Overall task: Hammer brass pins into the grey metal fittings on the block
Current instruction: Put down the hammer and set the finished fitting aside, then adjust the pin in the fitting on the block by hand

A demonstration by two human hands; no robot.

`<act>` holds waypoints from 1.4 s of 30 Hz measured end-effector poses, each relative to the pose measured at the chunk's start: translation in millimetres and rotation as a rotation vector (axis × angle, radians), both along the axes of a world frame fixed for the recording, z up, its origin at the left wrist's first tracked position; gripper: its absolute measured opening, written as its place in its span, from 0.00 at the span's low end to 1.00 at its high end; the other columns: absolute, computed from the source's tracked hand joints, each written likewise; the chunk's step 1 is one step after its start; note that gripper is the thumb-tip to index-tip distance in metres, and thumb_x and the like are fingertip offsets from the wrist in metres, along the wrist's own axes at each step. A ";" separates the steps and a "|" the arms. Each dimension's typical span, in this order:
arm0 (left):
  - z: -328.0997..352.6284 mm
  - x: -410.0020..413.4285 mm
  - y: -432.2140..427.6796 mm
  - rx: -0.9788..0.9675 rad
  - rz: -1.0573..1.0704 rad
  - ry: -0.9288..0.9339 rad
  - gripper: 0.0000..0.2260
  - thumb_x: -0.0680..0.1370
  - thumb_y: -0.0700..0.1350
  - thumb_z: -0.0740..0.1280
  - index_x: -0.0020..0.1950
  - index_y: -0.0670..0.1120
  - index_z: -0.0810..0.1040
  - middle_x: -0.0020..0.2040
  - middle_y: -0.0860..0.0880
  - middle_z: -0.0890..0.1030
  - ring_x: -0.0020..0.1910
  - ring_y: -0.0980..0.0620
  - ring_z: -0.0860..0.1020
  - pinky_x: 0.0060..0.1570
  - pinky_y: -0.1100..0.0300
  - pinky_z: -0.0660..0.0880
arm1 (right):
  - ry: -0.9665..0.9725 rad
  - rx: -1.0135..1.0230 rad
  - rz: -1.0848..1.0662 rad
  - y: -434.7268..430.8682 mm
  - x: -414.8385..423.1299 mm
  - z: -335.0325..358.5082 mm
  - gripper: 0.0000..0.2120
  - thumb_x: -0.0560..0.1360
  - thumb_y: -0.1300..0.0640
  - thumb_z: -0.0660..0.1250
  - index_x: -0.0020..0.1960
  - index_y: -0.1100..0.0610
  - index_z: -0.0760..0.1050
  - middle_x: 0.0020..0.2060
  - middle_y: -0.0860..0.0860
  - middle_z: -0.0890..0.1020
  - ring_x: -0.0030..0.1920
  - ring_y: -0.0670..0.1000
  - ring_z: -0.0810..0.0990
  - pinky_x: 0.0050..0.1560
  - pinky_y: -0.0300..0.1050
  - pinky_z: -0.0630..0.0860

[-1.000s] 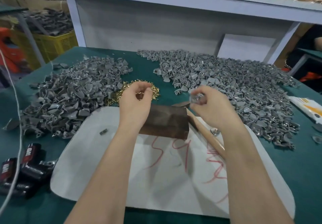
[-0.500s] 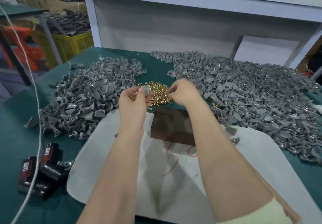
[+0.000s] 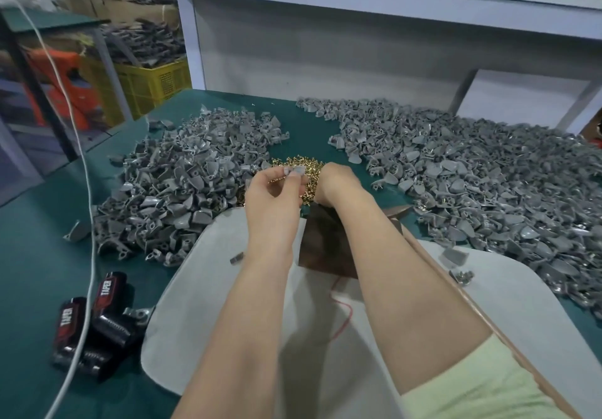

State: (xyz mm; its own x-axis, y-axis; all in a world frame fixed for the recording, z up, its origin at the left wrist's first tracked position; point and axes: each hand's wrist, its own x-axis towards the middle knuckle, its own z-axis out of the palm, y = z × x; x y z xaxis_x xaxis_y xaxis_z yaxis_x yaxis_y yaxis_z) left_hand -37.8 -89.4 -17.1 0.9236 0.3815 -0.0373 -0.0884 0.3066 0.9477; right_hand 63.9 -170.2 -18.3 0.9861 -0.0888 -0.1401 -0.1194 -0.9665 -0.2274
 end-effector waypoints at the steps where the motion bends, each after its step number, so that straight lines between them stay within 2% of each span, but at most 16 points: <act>1: 1.0 -1.4 -0.4 0.015 -0.008 -0.001 0.02 0.78 0.40 0.66 0.49 0.47 0.76 0.39 0.54 0.81 0.36 0.64 0.79 0.45 0.67 0.75 | -0.002 0.003 -0.002 -0.5 -0.6 0.3 0.18 0.73 0.61 0.65 0.62 0.63 0.73 0.61 0.58 0.77 0.58 0.57 0.77 0.48 0.45 0.72; 6: 2.6 -4.8 -1.0 0.181 -0.072 -0.051 0.07 0.77 0.39 0.68 0.42 0.50 0.78 0.40 0.53 0.80 0.42 0.59 0.77 0.51 0.61 0.75 | -0.142 0.137 -0.045 -13.0 -1.2 -1.4 0.12 0.74 0.59 0.66 0.55 0.64 0.76 0.55 0.59 0.80 0.55 0.58 0.79 0.44 0.42 0.71; 8: 1.4 -5.7 -2.4 0.267 -0.111 -0.096 0.07 0.77 0.38 0.68 0.42 0.50 0.79 0.41 0.54 0.80 0.41 0.63 0.76 0.47 0.69 0.73 | -0.184 0.247 -0.038 -24.6 -3.9 4.9 0.10 0.74 0.61 0.66 0.53 0.63 0.79 0.51 0.59 0.82 0.54 0.58 0.80 0.46 0.42 0.74; 9: 1.2 -6.5 -3.8 0.316 -0.134 -0.110 0.07 0.76 0.38 0.68 0.43 0.50 0.79 0.41 0.54 0.80 0.40 0.66 0.76 0.44 0.73 0.71 | -0.207 0.331 -0.031 -31.2 -6.6 9.2 0.10 0.73 0.63 0.66 0.53 0.64 0.79 0.51 0.59 0.82 0.53 0.57 0.80 0.50 0.44 0.76; 11: 1.3 -7.6 -6.8 0.418 -0.180 -0.117 0.05 0.76 0.38 0.68 0.46 0.47 0.80 0.42 0.55 0.80 0.41 0.65 0.77 0.43 0.76 0.71 | -0.227 0.578 -0.061 -45.4 -18.5 21.4 0.11 0.72 0.67 0.67 0.54 0.65 0.79 0.48 0.59 0.83 0.50 0.57 0.82 0.54 0.49 0.78; 14: 0.5 -10.4 -11.3 0.566 -0.247 -0.128 0.04 0.75 0.37 0.69 0.46 0.45 0.79 0.43 0.51 0.82 0.46 0.55 0.79 0.52 0.67 0.75 | -0.266 0.938 -0.087 -68.6 -51.0 36.9 0.06 0.74 0.68 0.67 0.50 0.66 0.79 0.35 0.55 0.81 0.36 0.48 0.81 0.41 0.37 0.81; 15: 0.3 -11.9 -13.1 0.633 -0.265 -0.125 0.04 0.75 0.37 0.69 0.45 0.46 0.78 0.44 0.50 0.82 0.46 0.53 0.80 0.54 0.62 0.75 | -0.277 0.999 -0.076 -75.1 -63.2 39.3 0.02 0.74 0.68 0.67 0.46 0.65 0.78 0.33 0.54 0.80 0.33 0.46 0.81 0.38 0.35 0.80; 17: -0.9 -14.5 -17.5 0.828 -0.289 -0.084 0.04 0.75 0.40 0.69 0.44 0.49 0.78 0.44 0.52 0.82 0.49 0.52 0.80 0.58 0.54 0.74 | -0.299 1.029 -0.033 -84.4 -86.3 39.7 0.06 0.74 0.68 0.67 0.40 0.61 0.76 0.31 0.53 0.79 0.29 0.42 0.80 0.34 0.32 0.78; 19: -1.3 -17.2 -20.5 1.070 -0.271 -0.004 0.04 0.76 0.46 0.69 0.43 0.55 0.78 0.47 0.55 0.82 0.53 0.51 0.78 0.60 0.52 0.70 | -0.276 0.998 0.018 -87.9 -103.5 32.7 0.09 0.74 0.69 0.66 0.38 0.59 0.76 0.30 0.52 0.79 0.28 0.41 0.79 0.33 0.32 0.78; 21: -0.4 -18.0 -21.5 1.183 -0.239 0.044 0.01 0.76 0.49 0.69 0.44 0.56 0.80 0.49 0.56 0.82 0.56 0.50 0.77 0.60 0.51 0.67 | -0.258 0.912 0.053 -87.3 -113.6 23.3 0.10 0.74 0.69 0.66 0.38 0.57 0.77 0.30 0.52 0.80 0.31 0.44 0.81 0.37 0.35 0.79; 24: 0.9 -18.6 -20.6 1.188 -0.261 0.048 0.03 0.76 0.50 0.69 0.43 0.57 0.79 0.50 0.55 0.81 0.56 0.49 0.76 0.60 0.49 0.68 | -0.336 0.649 0.113 -82.7 -115.4 11.5 0.06 0.74 0.64 0.68 0.41 0.55 0.79 0.35 0.52 0.82 0.39 0.52 0.81 0.46 0.44 0.78; 26: 1.1 -18.6 -20.1 1.193 -0.275 0.035 0.04 0.76 0.50 0.69 0.41 0.57 0.78 0.49 0.54 0.81 0.56 0.49 0.77 0.59 0.48 0.70 | -0.381 0.469 0.157 -78.0 -116.0 7.6 0.03 0.73 0.60 0.69 0.43 0.54 0.81 0.39 0.49 0.82 0.41 0.49 0.78 0.48 0.41 0.74; 29: -0.6 -17.6 -19.7 1.198 -0.268 0.006 0.02 0.76 0.49 0.69 0.44 0.54 0.80 0.50 0.53 0.80 0.55 0.47 0.76 0.58 0.48 0.71 | -0.436 0.379 0.189 -72.8 -118.2 5.6 0.03 0.74 0.59 0.68 0.45 0.55 0.80 0.42 0.49 0.78 0.42 0.47 0.74 0.47 0.36 0.68; 35: -3.2 -16.0 -18.3 1.213 -0.265 -0.030 0.03 0.76 0.49 0.69 0.46 0.51 0.82 0.50 0.52 0.78 0.56 0.46 0.75 0.59 0.48 0.69 | -0.432 0.195 0.209 -62.0 -118.9 12.9 0.06 0.77 0.59 0.64 0.49 0.59 0.78 0.48 0.53 0.76 0.51 0.54 0.75 0.55 0.49 0.70; 39: -2.5 -16.2 -19.1 1.228 -0.258 -0.035 0.04 0.76 0.48 0.69 0.47 0.50 0.82 0.51 0.51 0.78 0.56 0.45 0.74 0.58 0.49 0.69 | -0.387 0.098 0.201 -57.8 -119.8 19.4 0.06 0.77 0.60 0.63 0.51 0.59 0.77 0.51 0.54 0.76 0.54 0.55 0.75 0.54 0.47 0.71; 42: -2.1 -15.9 -18.9 1.262 -0.262 -0.039 0.05 0.76 0.45 0.68 0.49 0.48 0.83 0.53 0.49 0.79 0.56 0.44 0.74 0.57 0.49 0.69 | -0.354 -0.092 0.226 -48.9 -116.9 27.4 0.07 0.76 0.62 0.63 0.53 0.59 0.77 0.52 0.55 0.77 0.53 0.56 0.76 0.44 0.43 0.69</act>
